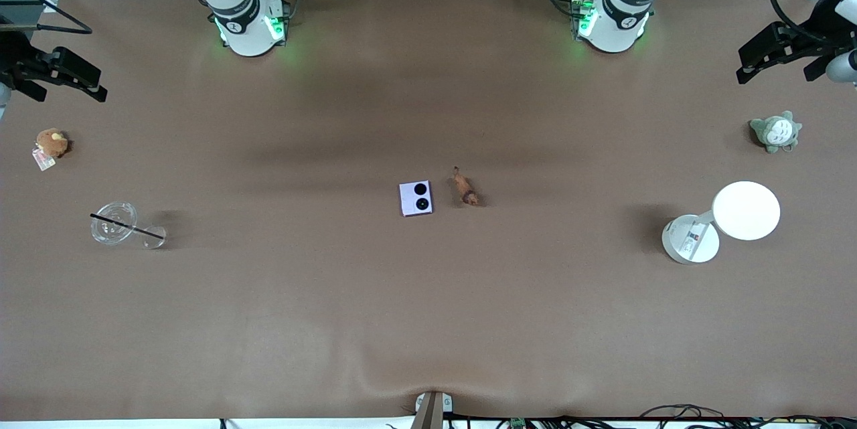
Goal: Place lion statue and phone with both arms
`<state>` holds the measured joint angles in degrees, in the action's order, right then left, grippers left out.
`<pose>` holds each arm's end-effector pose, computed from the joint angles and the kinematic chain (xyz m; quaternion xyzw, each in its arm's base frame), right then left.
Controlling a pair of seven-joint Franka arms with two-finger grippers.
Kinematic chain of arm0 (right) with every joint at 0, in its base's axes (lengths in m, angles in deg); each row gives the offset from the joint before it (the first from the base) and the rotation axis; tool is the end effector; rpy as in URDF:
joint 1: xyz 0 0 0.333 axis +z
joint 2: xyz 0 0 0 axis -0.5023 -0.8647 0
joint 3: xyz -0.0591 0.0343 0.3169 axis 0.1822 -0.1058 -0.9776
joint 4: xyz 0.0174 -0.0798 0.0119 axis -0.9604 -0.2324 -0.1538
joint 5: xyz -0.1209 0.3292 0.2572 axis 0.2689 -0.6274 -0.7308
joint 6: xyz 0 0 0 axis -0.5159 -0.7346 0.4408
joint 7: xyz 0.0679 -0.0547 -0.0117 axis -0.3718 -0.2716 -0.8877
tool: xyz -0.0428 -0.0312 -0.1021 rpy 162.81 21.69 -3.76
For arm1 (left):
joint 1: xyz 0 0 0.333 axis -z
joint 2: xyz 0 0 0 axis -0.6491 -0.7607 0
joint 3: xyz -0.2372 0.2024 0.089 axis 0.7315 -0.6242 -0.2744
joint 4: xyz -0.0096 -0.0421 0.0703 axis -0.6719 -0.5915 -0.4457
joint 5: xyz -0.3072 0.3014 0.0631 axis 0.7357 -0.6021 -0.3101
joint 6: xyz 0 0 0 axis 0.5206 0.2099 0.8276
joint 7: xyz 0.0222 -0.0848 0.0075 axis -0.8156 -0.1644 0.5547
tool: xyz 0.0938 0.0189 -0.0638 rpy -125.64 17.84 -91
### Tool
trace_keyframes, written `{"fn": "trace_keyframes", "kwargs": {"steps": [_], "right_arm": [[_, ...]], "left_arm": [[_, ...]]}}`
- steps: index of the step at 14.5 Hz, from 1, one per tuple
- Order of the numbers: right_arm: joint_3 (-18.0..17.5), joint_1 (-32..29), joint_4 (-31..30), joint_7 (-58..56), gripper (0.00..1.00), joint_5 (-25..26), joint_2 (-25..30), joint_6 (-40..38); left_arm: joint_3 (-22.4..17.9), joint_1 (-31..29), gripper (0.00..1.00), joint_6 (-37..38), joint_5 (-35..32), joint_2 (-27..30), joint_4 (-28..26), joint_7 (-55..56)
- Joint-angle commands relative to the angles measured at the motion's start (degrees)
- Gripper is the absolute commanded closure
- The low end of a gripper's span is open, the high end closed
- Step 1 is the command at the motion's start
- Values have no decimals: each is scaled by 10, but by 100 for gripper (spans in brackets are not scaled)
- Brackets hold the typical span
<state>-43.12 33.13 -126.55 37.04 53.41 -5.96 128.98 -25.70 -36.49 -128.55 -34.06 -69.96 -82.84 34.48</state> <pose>0.5530 -0.0102 0.6558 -0.9999 0.0105 0.0128 0.0021 0.5530 -0.0546 0.6943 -0.9998 -0.0114 0.0009 0.0144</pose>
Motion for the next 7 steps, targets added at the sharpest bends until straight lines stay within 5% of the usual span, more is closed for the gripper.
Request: {"fn": "trace_keyframes", "kwargs": {"steps": [1, 7], "right_arm": [[4, 3, -5, 1, 0, 1, 4, 9], [4, 5, -11, 1, 0, 1, 4, 13]], "left_arm": [[2, -3, 0, 9, 1, -9, 13, 9], [2, -4, 0, 9, 6, -17, 23, 8]]}}
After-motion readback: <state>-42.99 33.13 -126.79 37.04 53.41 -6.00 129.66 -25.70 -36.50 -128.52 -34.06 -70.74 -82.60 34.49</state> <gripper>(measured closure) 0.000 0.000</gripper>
